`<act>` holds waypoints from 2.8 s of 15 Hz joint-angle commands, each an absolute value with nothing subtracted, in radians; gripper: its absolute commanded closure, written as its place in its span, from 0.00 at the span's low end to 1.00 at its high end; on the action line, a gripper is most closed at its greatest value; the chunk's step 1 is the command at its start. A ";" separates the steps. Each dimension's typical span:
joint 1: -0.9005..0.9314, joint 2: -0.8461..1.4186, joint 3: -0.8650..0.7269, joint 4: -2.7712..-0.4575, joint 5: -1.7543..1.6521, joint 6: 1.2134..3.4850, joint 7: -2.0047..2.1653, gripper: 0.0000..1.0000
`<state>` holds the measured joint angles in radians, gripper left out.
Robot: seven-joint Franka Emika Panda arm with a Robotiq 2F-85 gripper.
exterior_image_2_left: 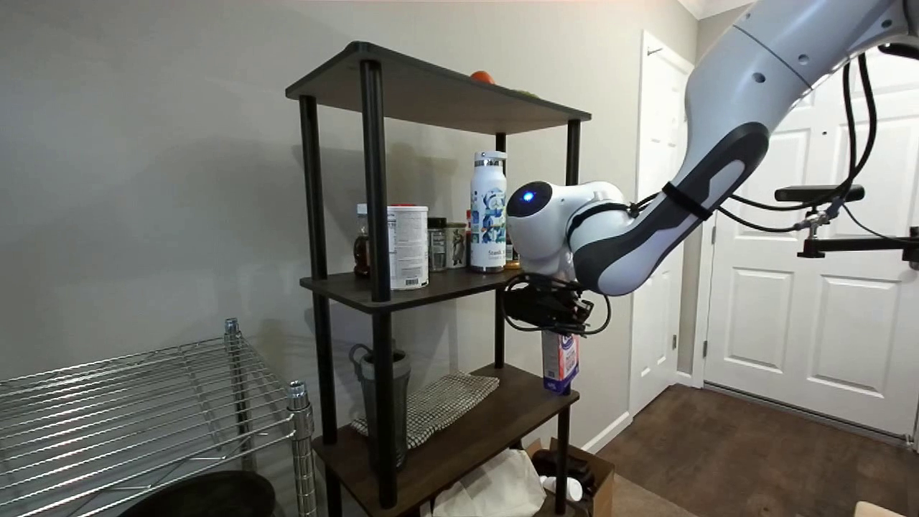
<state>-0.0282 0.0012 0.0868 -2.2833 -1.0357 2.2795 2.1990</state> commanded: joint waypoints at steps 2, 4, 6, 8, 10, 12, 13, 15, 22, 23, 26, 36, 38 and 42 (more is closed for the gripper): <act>-0.001 0.027 0.059 -2.246 -1.129 2.320 2.279 0.89; 0.001 0.053 0.053 -2.242 -1.152 2.330 2.299 0.89; 0.001 0.081 0.043 -2.246 -1.166 2.351 2.320 0.89; 0.000 0.110 0.033 -2.252 -1.173 2.372 2.341 0.89; -0.002 0.139 0.021 -2.255 -1.177 2.403 2.367 0.89; -0.005 0.168 0.008 -2.253 -1.184 2.445 2.412 0.89; -0.004 0.182 0.001 -2.250 -1.189 2.463 2.434 0.89; -0.003 0.203 -0.012 -2.248 -1.201 2.495 2.471 0.89; -0.003 0.233 -0.037 -2.219 -1.266 2.546 2.558 0.89; -0.004 0.238 -0.038 -2.211 -1.275 2.548 2.564 0.89; -0.003 0.268 -0.040 -2.178 -1.282 2.553 2.571 0.89; -0.019 0.347 -0.051 -2.064 -1.257 2.564 2.602 0.89; -0.020 0.351 -0.054 -2.046 -1.255 2.565 2.602 0.89; -0.019 0.356 -0.057 -2.038 -1.258 2.567 2.602 0.89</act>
<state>-0.0121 0.3590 -0.0522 -2.0522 -1.2622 2.5377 2.6026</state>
